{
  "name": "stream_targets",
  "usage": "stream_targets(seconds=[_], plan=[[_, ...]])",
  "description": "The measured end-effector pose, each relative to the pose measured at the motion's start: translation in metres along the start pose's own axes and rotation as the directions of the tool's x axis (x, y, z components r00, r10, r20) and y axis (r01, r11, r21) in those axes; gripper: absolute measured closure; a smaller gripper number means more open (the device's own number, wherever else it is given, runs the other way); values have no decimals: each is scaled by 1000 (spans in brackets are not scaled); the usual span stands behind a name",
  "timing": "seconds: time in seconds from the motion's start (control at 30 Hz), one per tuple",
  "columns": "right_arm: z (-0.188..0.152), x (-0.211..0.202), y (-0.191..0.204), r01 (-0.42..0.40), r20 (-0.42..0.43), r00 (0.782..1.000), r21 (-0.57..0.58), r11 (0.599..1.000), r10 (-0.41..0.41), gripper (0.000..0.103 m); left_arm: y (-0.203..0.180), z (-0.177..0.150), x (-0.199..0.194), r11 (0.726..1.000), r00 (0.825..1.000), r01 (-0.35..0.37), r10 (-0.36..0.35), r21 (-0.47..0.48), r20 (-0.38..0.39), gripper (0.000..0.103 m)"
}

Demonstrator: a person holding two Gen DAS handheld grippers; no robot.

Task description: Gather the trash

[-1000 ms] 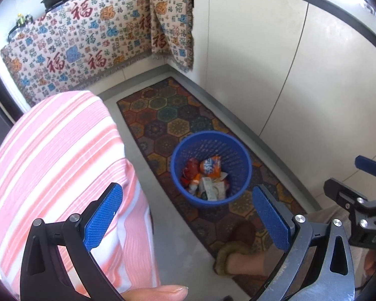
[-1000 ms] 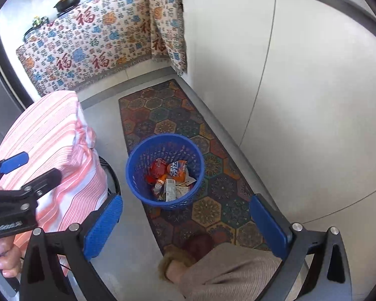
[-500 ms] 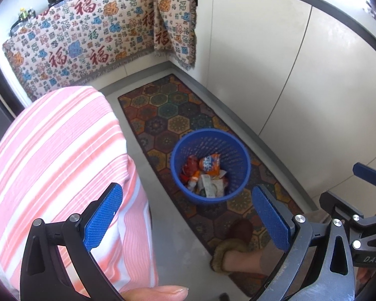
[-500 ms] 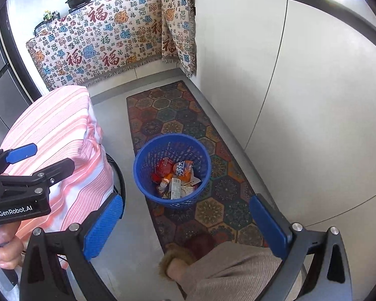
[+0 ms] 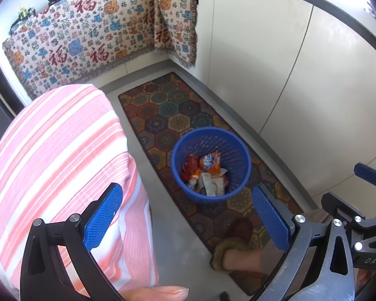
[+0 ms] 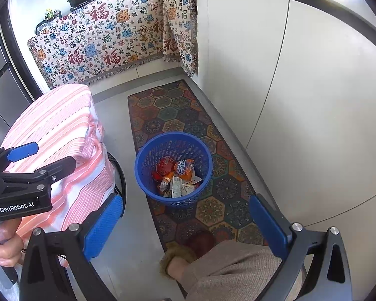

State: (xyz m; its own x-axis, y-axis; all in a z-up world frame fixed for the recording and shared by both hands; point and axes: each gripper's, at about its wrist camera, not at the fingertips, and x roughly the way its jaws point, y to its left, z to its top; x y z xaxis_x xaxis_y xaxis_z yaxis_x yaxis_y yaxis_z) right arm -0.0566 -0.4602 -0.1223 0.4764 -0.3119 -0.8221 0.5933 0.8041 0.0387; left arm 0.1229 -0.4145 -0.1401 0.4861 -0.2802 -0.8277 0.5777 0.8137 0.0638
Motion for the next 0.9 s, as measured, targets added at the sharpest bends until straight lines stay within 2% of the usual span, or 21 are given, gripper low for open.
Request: stream_targets(seconds=[0.9], plan=[[2,-3,3,-16,-1,1000,-2,1000,16,0,-7,2,-2,1000,1000,-8,8,13,13,1]])
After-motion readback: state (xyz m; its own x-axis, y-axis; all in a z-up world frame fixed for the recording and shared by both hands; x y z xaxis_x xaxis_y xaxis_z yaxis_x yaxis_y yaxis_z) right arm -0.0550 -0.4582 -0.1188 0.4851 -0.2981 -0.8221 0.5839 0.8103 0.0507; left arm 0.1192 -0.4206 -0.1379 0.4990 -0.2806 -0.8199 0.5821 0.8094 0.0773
